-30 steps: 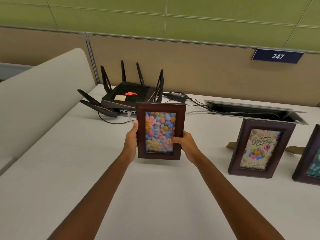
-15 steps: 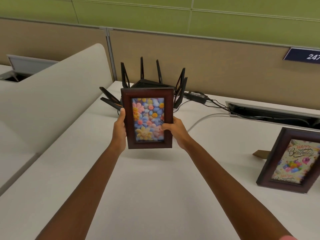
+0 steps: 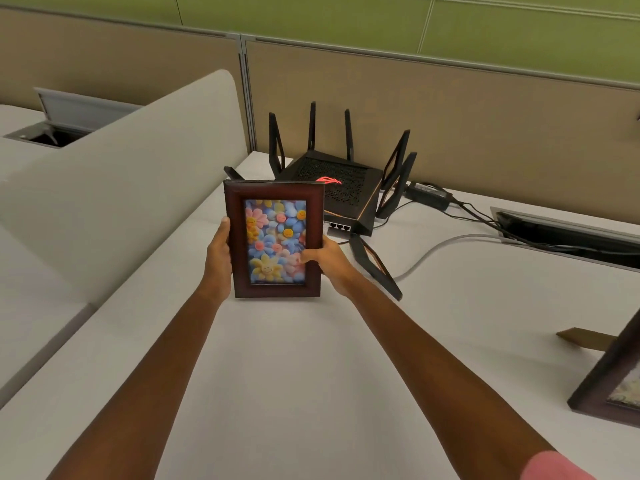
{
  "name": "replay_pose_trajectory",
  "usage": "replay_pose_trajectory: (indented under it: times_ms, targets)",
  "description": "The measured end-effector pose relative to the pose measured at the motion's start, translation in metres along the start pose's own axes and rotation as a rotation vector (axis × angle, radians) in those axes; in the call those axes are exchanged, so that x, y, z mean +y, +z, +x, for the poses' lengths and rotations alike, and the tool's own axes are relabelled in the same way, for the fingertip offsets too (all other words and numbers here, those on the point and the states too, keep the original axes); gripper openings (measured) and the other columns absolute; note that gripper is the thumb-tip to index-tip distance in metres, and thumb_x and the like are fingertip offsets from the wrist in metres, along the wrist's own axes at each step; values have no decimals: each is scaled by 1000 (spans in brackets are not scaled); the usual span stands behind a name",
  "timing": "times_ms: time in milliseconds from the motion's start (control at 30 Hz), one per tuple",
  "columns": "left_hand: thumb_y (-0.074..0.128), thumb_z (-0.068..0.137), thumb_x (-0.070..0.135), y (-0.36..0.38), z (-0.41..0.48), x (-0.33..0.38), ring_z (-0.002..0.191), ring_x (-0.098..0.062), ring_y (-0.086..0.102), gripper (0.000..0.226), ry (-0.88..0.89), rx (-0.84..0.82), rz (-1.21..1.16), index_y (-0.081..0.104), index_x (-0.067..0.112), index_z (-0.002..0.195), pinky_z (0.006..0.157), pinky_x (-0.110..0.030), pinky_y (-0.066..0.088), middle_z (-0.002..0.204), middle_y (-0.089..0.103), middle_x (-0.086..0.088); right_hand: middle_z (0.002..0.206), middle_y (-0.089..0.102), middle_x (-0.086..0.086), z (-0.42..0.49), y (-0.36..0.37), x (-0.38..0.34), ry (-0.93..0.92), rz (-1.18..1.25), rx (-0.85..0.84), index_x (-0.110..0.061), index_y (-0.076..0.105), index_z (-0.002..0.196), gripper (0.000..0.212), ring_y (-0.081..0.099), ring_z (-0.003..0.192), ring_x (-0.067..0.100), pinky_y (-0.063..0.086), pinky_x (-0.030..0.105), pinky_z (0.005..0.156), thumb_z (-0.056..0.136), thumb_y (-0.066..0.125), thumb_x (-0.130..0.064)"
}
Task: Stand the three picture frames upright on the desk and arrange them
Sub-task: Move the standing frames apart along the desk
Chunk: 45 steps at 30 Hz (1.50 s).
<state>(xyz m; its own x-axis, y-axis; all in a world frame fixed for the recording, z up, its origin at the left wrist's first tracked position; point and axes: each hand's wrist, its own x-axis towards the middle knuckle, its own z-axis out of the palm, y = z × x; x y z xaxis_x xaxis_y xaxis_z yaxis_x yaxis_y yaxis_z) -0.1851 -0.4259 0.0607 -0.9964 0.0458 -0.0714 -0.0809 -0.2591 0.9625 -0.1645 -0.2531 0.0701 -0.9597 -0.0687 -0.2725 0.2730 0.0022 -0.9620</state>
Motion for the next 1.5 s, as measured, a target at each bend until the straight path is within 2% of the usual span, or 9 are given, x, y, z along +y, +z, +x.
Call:
replay_pose_trajectory:
  times_ms: [100, 367, 533, 700, 800, 900, 1000, 1167, 1500]
  targets:
    - [26, 96, 41, -7, 5, -3, 70, 0, 71, 37, 0, 12, 0, 61, 31, 94, 53, -14, 55, 79, 73, 18, 124, 59, 13, 9, 5, 3, 11, -21, -6, -10, 48, 120, 48, 58, 94, 20, 50, 18, 61, 75, 57, 5]
    - [26, 95, 43, -11, 11, -4, 71, -1, 71, 37, 3, 43, 30, 62, 33, 93, 53, -15, 56, 89, 68, 13, 123, 60, 13, 20, 10, 2, 6, -32, 0, -8, 48, 122, 48, 59, 89, 19, 48, 11, 50, 76, 56, 4]
    - [25, 95, 45, -10, 9, -5, 74, -3, 71, 37, -1, 74, 64, 61, 35, 92, 59, -17, 57, 94, 67, 10, 128, 57, 16, 23, 9, 1, 34, -26, -36, -7, 47, 123, 49, 57, 111, 31, 50, 21, 66, 77, 55, 5]
    - [24, 95, 45, -6, 1, -6, 90, -15, 64, 42, -4, 152, 125, 60, 24, 105, 74, -24, 54, 109, 62, -3, 133, 52, 14, 19, 7, 2, 45, -125, -61, -10, 39, 129, 54, 55, 111, 26, 47, 30, 82, 80, 57, 2]
    - [24, 96, 42, 0, -7, -8, 109, -25, 58, 48, 55, 305, 251, 49, 12, 123, 95, -39, 49, 122, 58, -11, 137, 47, 14, 11, 6, 7, -10, -160, -40, -12, 32, 133, 64, 52, 114, 23, 47, 33, 87, 78, 62, 1]
    - [26, 97, 38, 5, -16, -12, 118, -31, 52, 45, 115, 495, 422, 40, 9, 129, 99, -43, 46, 132, 52, -17, 146, 34, 14, 0, 1, 17, -49, -213, -1, -15, 17, 142, 80, 40, 130, 31, 43, 45, 101, 79, 65, -5]
    - [28, 97, 35, 14, -29, -18, 129, -32, 42, 48, 142, 554, 528, 27, 10, 139, 101, -44, 43, 145, 35, -17, 154, 17, 12, -13, -3, 29, -48, -329, 67, -17, 7, 144, 87, 25, 138, 32, 32, 52, 110, 81, 66, -16]
    - [36, 96, 25, 37, -58, -27, 139, -34, 25, 51, 263, 588, 645, 22, 3, 140, 109, -51, 35, 151, 20, -21, 156, 13, 9, -40, -9, 49, -101, -441, 155, -17, 9, 144, 80, 21, 141, 28, 28, 49, 113, 84, 62, -23]
    - [41, 92, 21, 117, -121, -52, 140, -33, 20, 54, 429, 332, 790, 22, 4, 140, 110, -49, 32, 152, 21, -19, 153, 25, 4, -125, -64, 79, -212, -413, 257, -19, 23, 141, 62, 30, 137, 21, 33, 28, 103, 88, 55, -18]
